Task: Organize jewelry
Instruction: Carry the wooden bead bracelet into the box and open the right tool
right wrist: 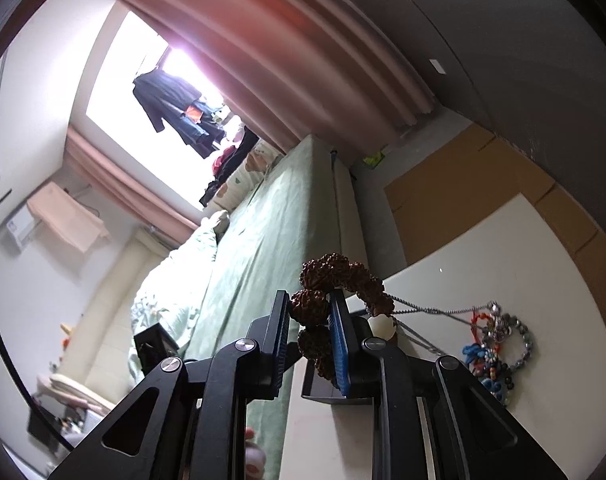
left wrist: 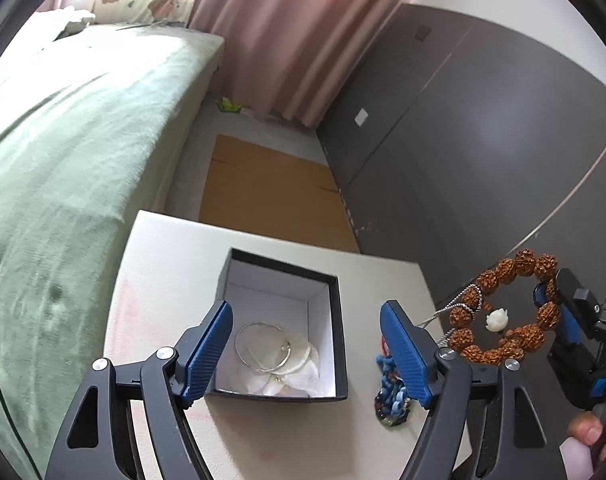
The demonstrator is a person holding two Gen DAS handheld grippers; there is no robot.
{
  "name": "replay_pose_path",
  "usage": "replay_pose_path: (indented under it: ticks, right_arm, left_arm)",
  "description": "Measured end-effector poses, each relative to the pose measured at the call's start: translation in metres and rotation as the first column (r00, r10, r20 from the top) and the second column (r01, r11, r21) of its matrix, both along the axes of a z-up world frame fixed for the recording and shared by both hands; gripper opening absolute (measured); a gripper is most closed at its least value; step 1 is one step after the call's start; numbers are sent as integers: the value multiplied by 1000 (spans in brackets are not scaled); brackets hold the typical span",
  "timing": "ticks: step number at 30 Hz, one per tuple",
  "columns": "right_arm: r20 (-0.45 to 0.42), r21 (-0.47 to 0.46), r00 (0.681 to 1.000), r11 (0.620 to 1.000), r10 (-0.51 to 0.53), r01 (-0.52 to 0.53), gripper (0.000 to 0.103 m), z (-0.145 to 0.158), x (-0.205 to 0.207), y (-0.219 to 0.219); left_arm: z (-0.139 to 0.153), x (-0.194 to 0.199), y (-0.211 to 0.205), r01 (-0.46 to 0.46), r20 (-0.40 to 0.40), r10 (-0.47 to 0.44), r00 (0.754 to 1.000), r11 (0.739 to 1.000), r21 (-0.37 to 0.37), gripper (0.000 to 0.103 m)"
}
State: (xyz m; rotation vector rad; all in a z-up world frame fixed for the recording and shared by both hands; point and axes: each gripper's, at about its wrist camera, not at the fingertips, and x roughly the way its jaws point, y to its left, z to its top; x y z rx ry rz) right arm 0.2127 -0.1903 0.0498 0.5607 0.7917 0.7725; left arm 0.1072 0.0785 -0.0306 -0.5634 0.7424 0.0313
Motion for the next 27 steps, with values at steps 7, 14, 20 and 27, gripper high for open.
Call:
replay_pose_path:
  ticks: [7,14,20,27]
  right_arm:
    - [72,-52,997,999,7,-3,21,29,-3,12]
    - [114,-70,993,998,13,-5,21,51,-6,19]
    - [158,-92,987,995,-13,28,21,76,-10,12]
    - [247,-138,968,988,-36,72,21,122,-26,7]
  left_arm:
    - [9,-8,16,-26,24,27,999,999,-21,77]
    - [16,-16,31,-55,50,57,997,997,-50,77]
    - [19,-20,37,-69,62,74,995,994,-84,77]
    - [24,-23,37,-60,77,67,995,994,-95,77]
